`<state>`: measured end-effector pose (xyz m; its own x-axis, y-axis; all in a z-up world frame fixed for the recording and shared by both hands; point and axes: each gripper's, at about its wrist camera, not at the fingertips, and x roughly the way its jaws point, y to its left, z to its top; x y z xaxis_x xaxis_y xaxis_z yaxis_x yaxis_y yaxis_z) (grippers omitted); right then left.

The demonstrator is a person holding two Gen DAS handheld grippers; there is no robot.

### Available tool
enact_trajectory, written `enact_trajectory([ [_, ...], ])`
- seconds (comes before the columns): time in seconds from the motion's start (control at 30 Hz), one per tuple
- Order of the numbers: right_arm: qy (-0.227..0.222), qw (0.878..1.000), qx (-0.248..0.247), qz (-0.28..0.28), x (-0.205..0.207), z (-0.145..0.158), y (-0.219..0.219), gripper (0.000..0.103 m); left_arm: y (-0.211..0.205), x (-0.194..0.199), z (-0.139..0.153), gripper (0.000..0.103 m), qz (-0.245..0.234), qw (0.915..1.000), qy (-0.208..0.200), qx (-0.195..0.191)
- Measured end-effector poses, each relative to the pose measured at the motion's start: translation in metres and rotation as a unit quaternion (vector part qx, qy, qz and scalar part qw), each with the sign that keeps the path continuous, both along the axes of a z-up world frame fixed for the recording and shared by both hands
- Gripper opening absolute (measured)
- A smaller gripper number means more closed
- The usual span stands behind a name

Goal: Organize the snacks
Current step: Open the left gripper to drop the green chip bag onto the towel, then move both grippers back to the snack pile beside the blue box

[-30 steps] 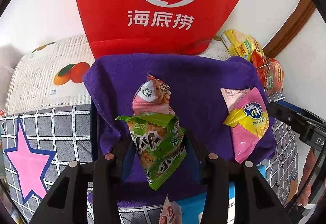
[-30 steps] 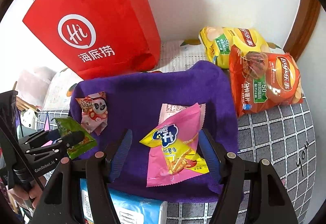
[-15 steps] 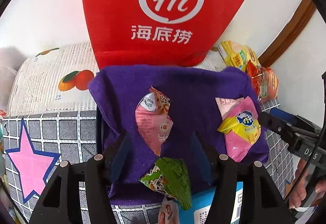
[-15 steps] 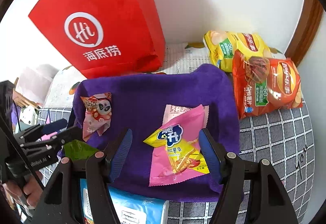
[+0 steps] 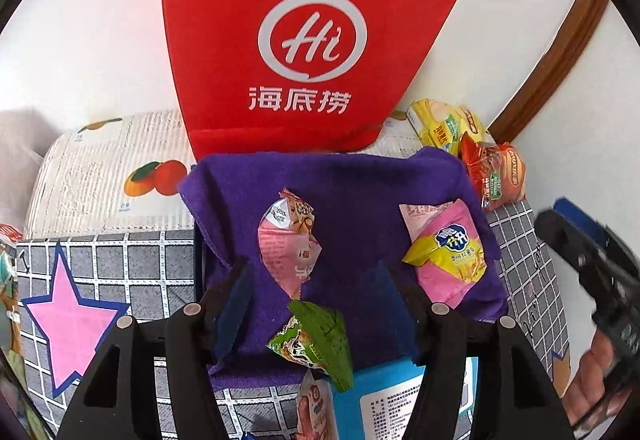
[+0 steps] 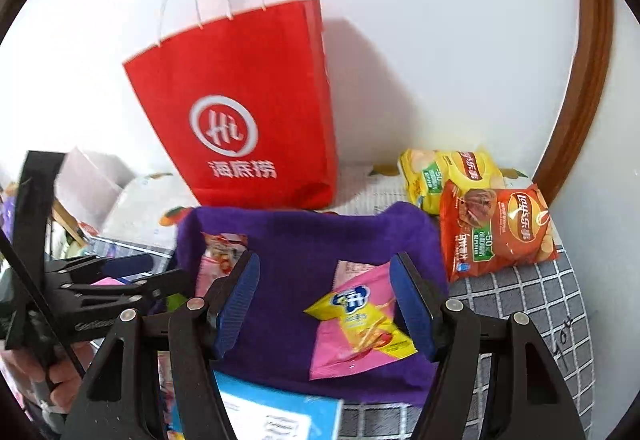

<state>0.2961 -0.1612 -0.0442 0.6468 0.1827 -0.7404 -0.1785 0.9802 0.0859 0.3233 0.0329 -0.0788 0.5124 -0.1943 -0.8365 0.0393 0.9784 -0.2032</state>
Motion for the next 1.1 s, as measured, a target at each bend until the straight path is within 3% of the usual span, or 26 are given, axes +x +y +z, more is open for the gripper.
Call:
enact_trajectory([
  [0.17, 0.014, 1.0, -0.017, -0.013, -0.029, -0.005, 0.0, 0.067, 0.002, -0.007, 0.012, 0.061, -0.001, 0.9998, -0.012, -0.016],
  [0.4, 0.042, 0.999, -0.005, -0.005, -0.087, -0.018, 0.002, 0.067, -0.007, -0.028, 0.035, 0.061, -0.015, 0.9988, -0.042, -0.022],
  [0.67, 0.083, 0.996, 0.039, -0.004, -0.147, -0.049, 0.002, 0.067, -0.025, -0.069, 0.068, 0.065, -0.042, 0.9947, -0.093, -0.016],
  [0.9, 0.112, 0.99, 0.078, 0.027, -0.175, -0.087, 0.029, 0.067, -0.008, -0.105, 0.058, 0.065, -0.029, 0.9962, -0.082, 0.006],
  [1.1, 0.128, 0.987, 0.097, 0.025, -0.171, -0.116, 0.05, 0.067, 0.022, -0.131, 0.034, 0.065, -0.005, 0.9981, -0.06, 0.012],
])
